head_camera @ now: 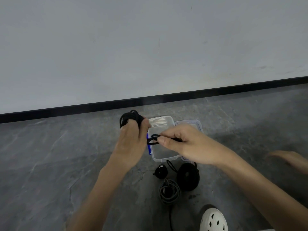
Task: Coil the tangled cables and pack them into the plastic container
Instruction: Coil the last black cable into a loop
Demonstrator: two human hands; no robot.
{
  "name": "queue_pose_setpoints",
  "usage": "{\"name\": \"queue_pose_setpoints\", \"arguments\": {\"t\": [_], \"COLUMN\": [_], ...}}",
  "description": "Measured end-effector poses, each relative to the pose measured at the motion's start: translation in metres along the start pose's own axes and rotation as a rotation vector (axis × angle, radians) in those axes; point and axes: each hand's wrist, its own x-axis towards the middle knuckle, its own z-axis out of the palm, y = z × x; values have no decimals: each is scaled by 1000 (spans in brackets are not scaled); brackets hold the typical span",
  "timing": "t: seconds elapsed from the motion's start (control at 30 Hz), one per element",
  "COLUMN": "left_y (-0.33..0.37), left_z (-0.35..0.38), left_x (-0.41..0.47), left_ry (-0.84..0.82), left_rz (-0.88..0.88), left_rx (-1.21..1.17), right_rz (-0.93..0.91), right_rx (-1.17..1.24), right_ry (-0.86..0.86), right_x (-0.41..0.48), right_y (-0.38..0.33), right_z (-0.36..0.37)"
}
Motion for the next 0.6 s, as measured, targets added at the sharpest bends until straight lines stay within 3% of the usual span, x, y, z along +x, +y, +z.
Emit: {"name": "queue_pose_setpoints", "arguments": {"t": [0.27, 0.5, 0.6], "left_y": [5, 4, 4], "left_z": [2, -4, -5], "left_x": [-6, -5, -7], "left_ry": [-155, -164, -248], "left_rz": [-14, 61, 60], "left_rx": [70, 168, 177], "right_rz": [-11, 108, 134], "right_rx": [6, 249, 191], "right_ry": [207, 242, 200], "right_x": [1, -1, -1], "right_y": [-1, 0, 0], "right_z": [-5, -14, -15]}}
